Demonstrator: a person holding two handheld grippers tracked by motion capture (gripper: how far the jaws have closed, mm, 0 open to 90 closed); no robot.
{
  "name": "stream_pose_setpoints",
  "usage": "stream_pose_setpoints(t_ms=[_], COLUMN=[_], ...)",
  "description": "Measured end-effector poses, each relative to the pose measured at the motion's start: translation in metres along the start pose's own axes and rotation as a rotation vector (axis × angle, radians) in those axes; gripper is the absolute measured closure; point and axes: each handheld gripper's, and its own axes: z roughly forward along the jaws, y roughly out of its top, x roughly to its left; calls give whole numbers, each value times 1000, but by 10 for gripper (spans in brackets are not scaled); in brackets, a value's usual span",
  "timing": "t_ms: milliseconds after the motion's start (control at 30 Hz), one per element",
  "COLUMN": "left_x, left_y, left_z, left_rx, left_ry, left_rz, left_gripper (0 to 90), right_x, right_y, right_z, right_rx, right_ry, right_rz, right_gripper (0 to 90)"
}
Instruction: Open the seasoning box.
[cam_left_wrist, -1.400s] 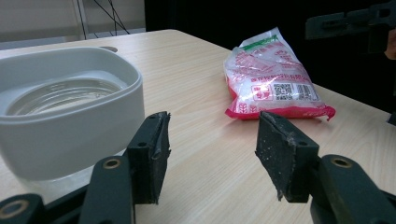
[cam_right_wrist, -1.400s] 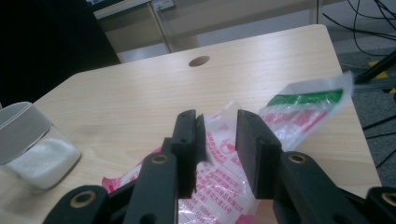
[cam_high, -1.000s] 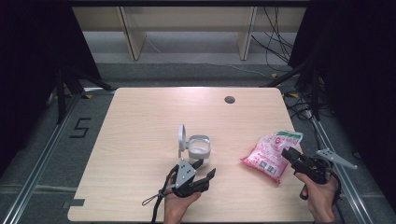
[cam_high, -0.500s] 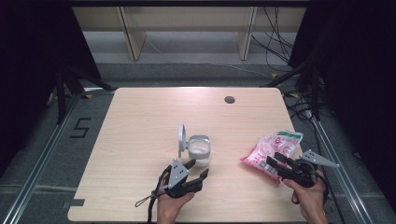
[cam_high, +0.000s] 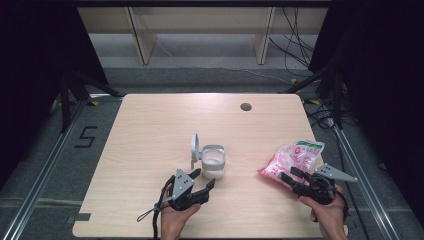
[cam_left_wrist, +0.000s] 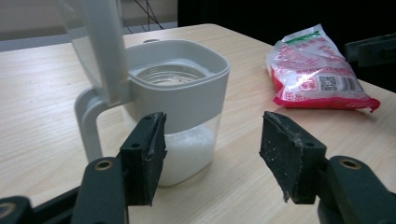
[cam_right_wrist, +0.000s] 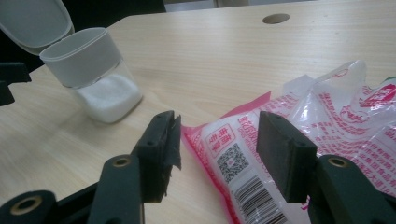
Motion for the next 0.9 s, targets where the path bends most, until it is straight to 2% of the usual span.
stream_pose_setpoints(t_ms=[33, 67, 100, 133, 167, 300, 333, 400, 433, 467, 500, 533, 567, 667, 733, 767, 867, 900], left_x=[1, 2, 3, 5, 6, 11, 12, 13, 15, 16, 17, 19, 20, 24, 26, 27, 31, 32], left_y=[0, 0, 0, 0, 0, 1, 1, 2, 2, 1, 1, 1, 1, 2, 3, 4, 6, 7], left_z=[-1, -2, -3, -5, -5, -9, -10, -12, -13, -13, -14, -15, -16, -19, -21, -21, -22, -22], left_rx=[2, -5, -6, 3, -7, 9, 9, 12, 14, 11, 8, 14, 15, 22, 10, 7, 8, 6], left_ry=[10, 11, 11, 21, 18, 41, 43, 50, 52, 54, 59, 67, 72, 78, 79, 79, 88, 88], left_rz=[3, -2, -2, 2, -3, -10, -12, -14, -6, -8, -16, -15, -19, -20, -32, -25, -26, -25], left_gripper=[393, 393, 393, 392, 391, 376, 374, 367, 364, 360, 358, 355, 348, 336, 336, 334, 330, 329], right_x=[2, 1, 1, 2, 3, 3, 5, 5, 8, 6, 9, 7, 12, 12, 12, 15, 12, 12], right_y=[0, -1, -1, -2, -2, -3, -3, -4, -5, -5, -5, -5, -5, -6, -6, -6, -7, -7], right_z=[-1, 1, 1, 0, 1, 2, 1, 2, 3, 2, 2, 2, 1, 4, 2, 1, 4, 3], right_rx=[10, -1, -3, 19, 11, 11, 24, 20, 16, 23, 33, 34, 50, 44, 64, 75, 48, 54], right_ry=[-1, 11, -3, -3, 14, 2, 22, 22, 24, 11, 15, 10, 7, 14, 13, 12, 19, 21], right_rz=[14, -14, -33, -29, -24, -54, -24, -30, 3, -40, -14, -53, -10, -24, -37, -3, -38, -39], right_gripper=[474, 471, 469, 466, 462, 446, 443, 438, 438, 435, 431, 428, 424, 413, 409, 406, 399, 397])
